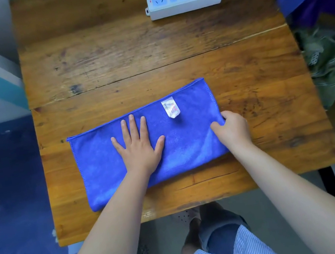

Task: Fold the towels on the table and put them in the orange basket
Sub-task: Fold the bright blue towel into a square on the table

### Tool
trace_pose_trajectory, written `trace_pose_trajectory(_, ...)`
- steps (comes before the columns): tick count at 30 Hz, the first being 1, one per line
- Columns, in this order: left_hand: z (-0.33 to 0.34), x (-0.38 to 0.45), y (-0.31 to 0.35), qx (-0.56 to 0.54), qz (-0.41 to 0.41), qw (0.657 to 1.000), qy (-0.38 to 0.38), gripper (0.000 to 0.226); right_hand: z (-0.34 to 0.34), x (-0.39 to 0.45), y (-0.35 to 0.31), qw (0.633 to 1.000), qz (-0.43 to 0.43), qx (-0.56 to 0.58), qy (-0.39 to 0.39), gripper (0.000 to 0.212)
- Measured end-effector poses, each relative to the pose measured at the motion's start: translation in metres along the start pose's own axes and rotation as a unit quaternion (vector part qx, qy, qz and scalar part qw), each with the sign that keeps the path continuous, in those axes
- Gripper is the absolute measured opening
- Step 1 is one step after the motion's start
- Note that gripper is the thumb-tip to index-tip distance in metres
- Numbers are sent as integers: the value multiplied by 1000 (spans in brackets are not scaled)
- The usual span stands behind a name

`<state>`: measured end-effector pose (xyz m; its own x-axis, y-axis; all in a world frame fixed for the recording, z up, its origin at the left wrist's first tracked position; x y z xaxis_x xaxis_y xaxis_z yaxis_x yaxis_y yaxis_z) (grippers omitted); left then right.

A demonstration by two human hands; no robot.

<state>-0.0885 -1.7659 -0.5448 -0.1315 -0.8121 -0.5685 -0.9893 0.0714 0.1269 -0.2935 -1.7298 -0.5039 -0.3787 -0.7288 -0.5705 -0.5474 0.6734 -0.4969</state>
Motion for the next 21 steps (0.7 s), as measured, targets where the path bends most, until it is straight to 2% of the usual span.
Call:
trace_pose_trajectory(7,-19,28,18,-61,-46,997,7,72,-32,41,-33,995,-89,-50,-16,12)
trace_pose_trajectory(12,-25,33,19,-79,-39,996,5,70,-45,46,-53,987,-137,-60,-56,20)
trace_pose_trajectory(15,-32,31,14,-168,-14,985,31,60,-50,33,-65,977,-186,-26,-96,10)
trace_pose_trajectory(17,-40,27,7,-304,3,949,80,48,-49,20,-74,970,-207,2,-129,5)
trace_pose_trajectory(21,-61,13,-20,-545,9,830,120,23,-31,-6,-98,955,-224,35,-189,15)
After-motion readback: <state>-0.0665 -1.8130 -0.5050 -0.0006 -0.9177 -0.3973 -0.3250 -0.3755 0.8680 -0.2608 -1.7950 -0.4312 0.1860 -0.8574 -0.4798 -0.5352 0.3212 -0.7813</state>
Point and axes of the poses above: each hand's wrist, its own x-axis towards the middle knuckle, its own z-axis out of the palm, y = z × x, the point moved 2 cm from there along x, towards the middle knuckle, and after that the axes turned 12 degrees about -y, right-handed, at the moved point
